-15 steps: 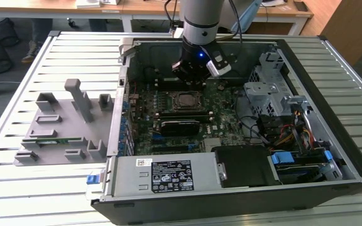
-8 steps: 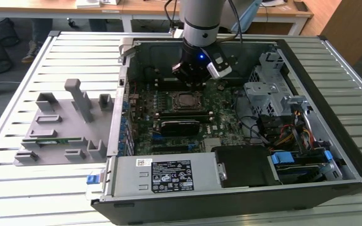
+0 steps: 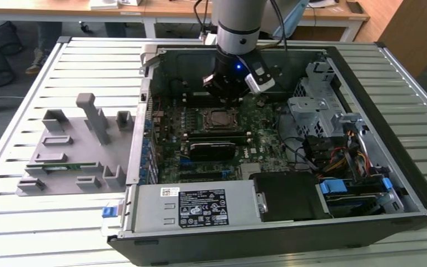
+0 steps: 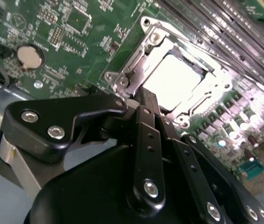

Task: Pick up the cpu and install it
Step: 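Install the second cpu locking lever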

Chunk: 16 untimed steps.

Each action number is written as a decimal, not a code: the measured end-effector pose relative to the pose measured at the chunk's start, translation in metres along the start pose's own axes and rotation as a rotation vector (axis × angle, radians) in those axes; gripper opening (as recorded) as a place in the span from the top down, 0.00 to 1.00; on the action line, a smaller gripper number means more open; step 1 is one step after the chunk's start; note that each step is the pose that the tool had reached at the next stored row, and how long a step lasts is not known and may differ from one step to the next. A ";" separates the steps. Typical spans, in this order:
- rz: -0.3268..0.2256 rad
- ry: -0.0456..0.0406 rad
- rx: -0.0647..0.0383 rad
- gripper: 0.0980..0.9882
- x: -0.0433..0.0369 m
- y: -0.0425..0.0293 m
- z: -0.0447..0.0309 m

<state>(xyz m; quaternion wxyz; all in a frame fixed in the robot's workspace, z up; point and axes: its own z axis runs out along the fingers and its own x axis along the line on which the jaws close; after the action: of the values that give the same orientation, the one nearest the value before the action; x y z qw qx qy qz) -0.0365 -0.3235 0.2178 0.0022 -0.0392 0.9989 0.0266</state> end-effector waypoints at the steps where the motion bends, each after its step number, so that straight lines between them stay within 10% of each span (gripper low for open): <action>1: 0.000 -0.0002 0.000 0.99 0.0000 0.0002 -0.0036; 7: 0.000 -0.0001 0.000 0.99 0.0000 -0.0018 -0.0139; 16: 0.000 0.0006 0.000 0.99 0.0025 -0.0327 -0.0145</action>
<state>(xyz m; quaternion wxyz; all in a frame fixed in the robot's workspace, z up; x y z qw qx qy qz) -0.0364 -0.3571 0.2306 0.0019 -0.0392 0.9989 0.0266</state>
